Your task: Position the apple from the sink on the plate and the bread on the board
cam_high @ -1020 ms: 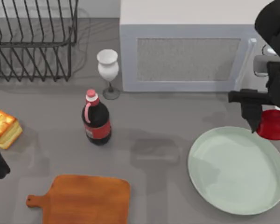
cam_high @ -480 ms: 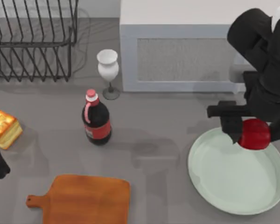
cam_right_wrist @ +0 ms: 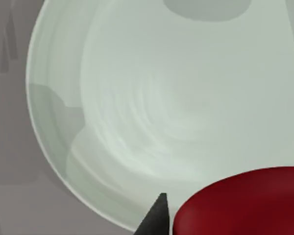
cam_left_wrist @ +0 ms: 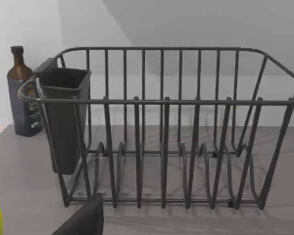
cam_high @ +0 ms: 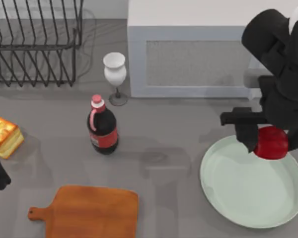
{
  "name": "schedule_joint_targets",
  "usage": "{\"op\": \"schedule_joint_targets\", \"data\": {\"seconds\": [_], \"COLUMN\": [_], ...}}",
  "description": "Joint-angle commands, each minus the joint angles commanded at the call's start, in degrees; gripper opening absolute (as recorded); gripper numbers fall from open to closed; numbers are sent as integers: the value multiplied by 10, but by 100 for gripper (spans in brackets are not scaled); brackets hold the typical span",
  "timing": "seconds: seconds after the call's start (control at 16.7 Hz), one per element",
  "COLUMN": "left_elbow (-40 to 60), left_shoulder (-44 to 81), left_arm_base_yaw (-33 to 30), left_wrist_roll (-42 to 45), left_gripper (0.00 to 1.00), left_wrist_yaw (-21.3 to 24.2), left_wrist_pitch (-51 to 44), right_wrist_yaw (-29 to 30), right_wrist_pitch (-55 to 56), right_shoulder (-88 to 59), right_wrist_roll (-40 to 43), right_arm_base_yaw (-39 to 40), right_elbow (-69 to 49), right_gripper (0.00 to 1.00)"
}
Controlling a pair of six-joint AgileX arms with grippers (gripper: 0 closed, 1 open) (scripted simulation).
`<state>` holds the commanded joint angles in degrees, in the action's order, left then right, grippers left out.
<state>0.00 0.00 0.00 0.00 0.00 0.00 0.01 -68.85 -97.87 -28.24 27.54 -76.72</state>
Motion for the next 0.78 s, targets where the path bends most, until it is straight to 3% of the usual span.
{"op": "schedule_joint_targets", "data": {"seconds": [0.36,0.78], "left_elbow": [0,0], "left_shoulder": [0,0], "left_arm_base_yaw": [0,0], "left_wrist_roll": [0,0], "left_gripper": [100,100], "left_wrist_yaw": [0,0], "left_wrist_pitch": [0,0], "right_wrist_yaw": [0,0], "right_wrist_pitch": [0,0], "right_shoulder": [0,0], "right_wrist_roll": [0,0], "right_arm_base_yaw": [0,0], "right_elbow": [0,0], "right_gripper": [98,100]}}
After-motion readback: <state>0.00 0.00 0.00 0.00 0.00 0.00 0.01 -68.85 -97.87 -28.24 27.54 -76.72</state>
